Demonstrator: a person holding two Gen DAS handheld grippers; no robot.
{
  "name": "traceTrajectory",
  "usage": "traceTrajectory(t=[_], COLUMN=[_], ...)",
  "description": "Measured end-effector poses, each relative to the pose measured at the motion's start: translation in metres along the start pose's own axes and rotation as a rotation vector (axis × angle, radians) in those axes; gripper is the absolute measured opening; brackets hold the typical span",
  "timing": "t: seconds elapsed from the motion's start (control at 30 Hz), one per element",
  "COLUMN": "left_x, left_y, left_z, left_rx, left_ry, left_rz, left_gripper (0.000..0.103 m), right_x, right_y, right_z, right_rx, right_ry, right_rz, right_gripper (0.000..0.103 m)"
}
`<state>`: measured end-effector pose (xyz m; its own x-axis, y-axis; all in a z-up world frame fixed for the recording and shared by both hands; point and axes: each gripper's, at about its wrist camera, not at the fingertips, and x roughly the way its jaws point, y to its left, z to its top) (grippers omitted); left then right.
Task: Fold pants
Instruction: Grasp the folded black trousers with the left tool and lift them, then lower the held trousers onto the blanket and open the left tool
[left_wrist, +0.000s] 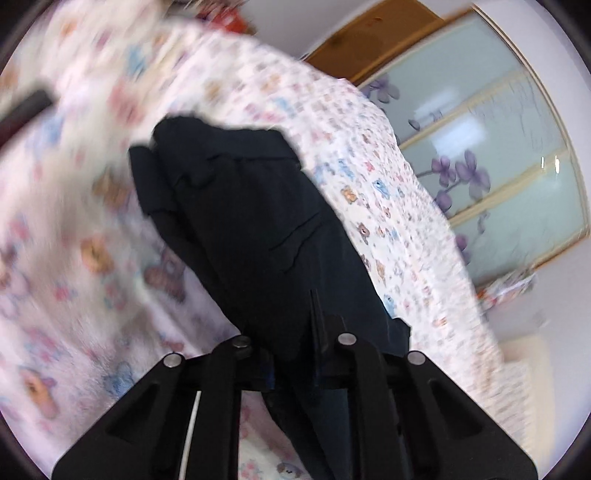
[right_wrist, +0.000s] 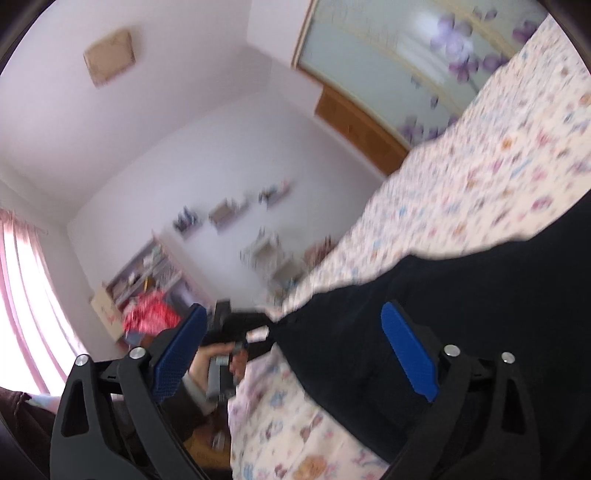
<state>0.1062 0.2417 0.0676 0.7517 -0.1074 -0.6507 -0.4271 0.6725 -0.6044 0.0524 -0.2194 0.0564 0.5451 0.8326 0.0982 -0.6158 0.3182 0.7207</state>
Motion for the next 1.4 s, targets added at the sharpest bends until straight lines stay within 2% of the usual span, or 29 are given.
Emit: traceTrajectory(t=[0.17, 0.27, 0.4, 0.53, 0.63, 0.7, 0.73, 0.8, 0.87, 0.97, 1.07, 1.1, 1.27, 1.4], left_x=[-0.02, -0.028, -0.039, -0.051, -0.051, -0.044, -0.035, -0.012, 0.009, 0.009, 0.011, 0.011, 0.017, 0.022], left_y=[-0.085, -0.133, -0.199, -0.245, -0.26, -0.261, -0.26, -0.254, -0.243, -0.239, -0.241, -0.242, -0.25, -0.256], left_z=[-0.011, -0.029, -0.078, -0.157, -0.219, -0.262, -0.286, -0.318, -0.34, -0.356, -0.35, -0.353, -0.382, -0.419], left_rx=[0.284, 0.442, 0.69, 0.927, 1.057, 1.156, 1.197, 1.246, 1.271, 1.341, 1.335, 1.36, 1.553, 1.823], left_ry=[-0.106, -0.154, -0.196, -0.172, -0.111, -0.051, 0.003, 0.09, 0.135, 0.095, 0.109, 0.099, 0.054, -0.076], left_rz=[0.098, 0.12, 0.082, -0.018, -0.124, -0.174, -0.197, -0.179, -0.157, -0.143, -0.157, -0.147, -0.055, 0.057], left_gripper=[0.012, 0.012, 0.012, 0.012, 0.012, 0.012, 0.012, 0.013, 0.014, 0.015, 0.015, 0.015, 0.017, 0.018], right_x=[-0.031, -0.048, -0.071, -0.094, -0.113, -0.128, -0.136, -0.151, -0.159, -0.157, -0.15, -0.151, -0.163, -0.169], right_y=[-0.011, -0.021, -0.03, -0.037, -0.035, -0.029, -0.025, -0.018, -0.016, -0.019, -0.023, -0.023, -0.015, -0.008], right_z=[0.013, 0.02, 0.026, 0.031, 0.033, 0.034, 0.034, 0.031, 0.03, 0.032, 0.034, 0.033, 0.027, 0.027], right_rx=[0.053, 0.106, 0.146, 0.168, 0.163, 0.128, 0.11, 0.076, 0.061, 0.078, 0.093, 0.094, 0.079, 0.056], right_ry=[-0.174, -0.26, -0.369, -0.476, -0.558, -0.631, -0.671, -0.741, -0.784, -0.779, -0.765, -0.771, -0.809, -0.824], right_rz=[-0.015, -0.029, -0.05, -0.08, -0.122, -0.169, -0.195, -0.242, -0.279, -0.287, -0.296, -0.301, -0.319, -0.327], right_gripper=[0.099, 0.099, 0.099, 0.099, 0.099, 0.099, 0.1, 0.102, 0.102, 0.102, 0.102, 0.102, 0.102, 0.102])
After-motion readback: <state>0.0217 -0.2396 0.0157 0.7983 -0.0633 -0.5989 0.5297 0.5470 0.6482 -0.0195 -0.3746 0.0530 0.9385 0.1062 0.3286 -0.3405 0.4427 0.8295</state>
